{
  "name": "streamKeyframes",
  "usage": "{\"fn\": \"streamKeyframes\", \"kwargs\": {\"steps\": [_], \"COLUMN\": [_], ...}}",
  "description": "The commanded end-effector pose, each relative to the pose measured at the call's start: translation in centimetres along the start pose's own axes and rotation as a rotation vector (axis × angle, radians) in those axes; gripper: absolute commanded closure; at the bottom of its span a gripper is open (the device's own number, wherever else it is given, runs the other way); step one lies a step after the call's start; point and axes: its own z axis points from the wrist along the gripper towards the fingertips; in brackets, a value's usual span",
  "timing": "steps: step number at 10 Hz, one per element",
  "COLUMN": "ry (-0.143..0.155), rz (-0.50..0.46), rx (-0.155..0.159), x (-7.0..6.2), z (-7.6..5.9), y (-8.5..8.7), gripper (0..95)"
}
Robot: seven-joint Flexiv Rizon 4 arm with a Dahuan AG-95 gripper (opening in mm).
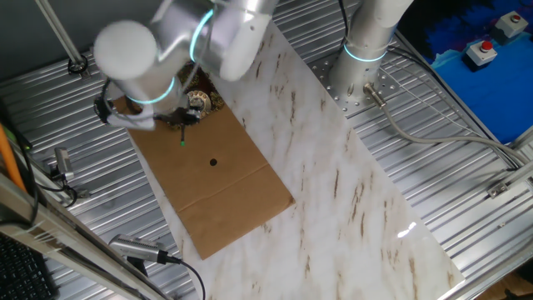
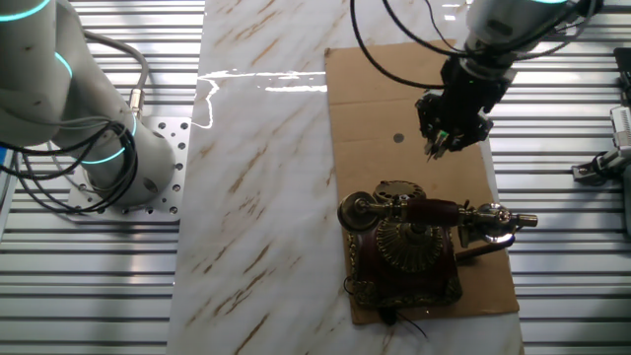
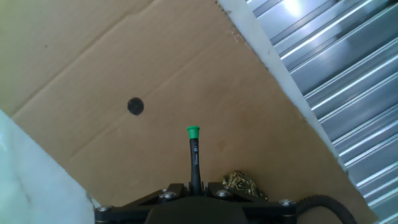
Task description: Dial a number on an old rotary phone
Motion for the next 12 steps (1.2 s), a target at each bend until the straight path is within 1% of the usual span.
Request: {"fn": "streamKeyframes", "kwargs": {"steps": [1, 2, 4, 5, 6, 8, 10, 12], "ry": [0.015, 0.004, -0.017, -0.04, -0.064, -0.094, -0.115, -0.118], "rz": [0.016, 0.012, 0.002, 0.008, 0.007, 0.0, 0.0, -0.001], "rx": [0.003, -0.004, -0.009, -0.005, -0.017, -0.027, -0.027, -0.02], "x": [-1.2, -1.4, -1.3, -1.0, -0.6, 0.0, 0.4, 0.4], "z": [1.2, 1.4, 1.4, 1.9, 2.4, 3.2, 3.8, 3.9], "y": [-0.2, -0.2, -0.1, 0.1, 0.3, 0.7, 1.0, 1.1], "gripper": [95.0, 95.0, 95.0, 95.0, 95.0, 95.0, 95.0, 95.0]}}
